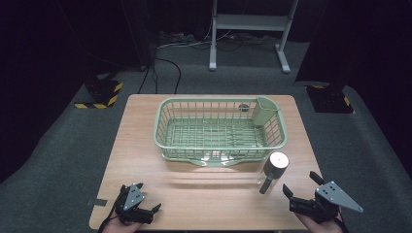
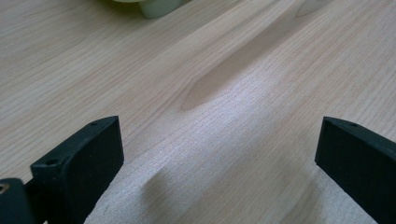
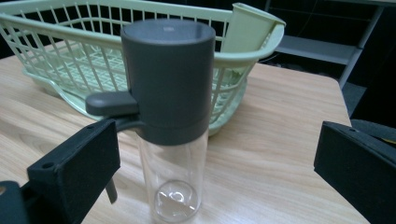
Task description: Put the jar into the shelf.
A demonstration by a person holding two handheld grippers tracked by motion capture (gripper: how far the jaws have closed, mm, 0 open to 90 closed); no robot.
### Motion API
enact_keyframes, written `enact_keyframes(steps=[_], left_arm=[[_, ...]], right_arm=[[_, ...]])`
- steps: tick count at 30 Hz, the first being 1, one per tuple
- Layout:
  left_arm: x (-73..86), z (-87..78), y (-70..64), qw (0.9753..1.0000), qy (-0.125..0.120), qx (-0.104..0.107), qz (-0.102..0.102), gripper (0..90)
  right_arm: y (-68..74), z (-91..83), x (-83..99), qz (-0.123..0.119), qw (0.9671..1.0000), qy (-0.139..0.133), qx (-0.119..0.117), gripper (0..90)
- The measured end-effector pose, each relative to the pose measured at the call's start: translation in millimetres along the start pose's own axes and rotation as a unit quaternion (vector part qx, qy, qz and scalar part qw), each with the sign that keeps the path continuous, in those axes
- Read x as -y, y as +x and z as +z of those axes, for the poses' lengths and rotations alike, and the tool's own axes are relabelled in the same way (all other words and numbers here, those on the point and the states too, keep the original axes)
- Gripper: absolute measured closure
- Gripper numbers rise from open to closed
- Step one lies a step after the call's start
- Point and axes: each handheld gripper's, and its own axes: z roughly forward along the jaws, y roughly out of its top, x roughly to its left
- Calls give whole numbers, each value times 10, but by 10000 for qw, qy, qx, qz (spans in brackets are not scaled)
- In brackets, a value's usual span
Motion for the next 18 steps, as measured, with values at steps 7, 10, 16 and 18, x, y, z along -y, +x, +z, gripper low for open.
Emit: enact_keyframes(steps=[7, 10, 16, 18], left_arm=[[0, 1, 2, 10000, 42, 8, 23, 15], [0, 3, 2, 10000, 72, 16, 46, 15], [2, 1, -4, 10000, 46, 45, 30, 15], [3, 2, -5, 10000, 52, 53, 40, 15]], right_arm=[[29, 41, -79, 7, 10000, -59, -75, 0], [35, 62, -107, 19, 9999, -83, -83, 0], [65, 114, -167, 11, 9998, -146, -119, 0], [72, 132, -181, 15, 9998, -155, -135, 0]])
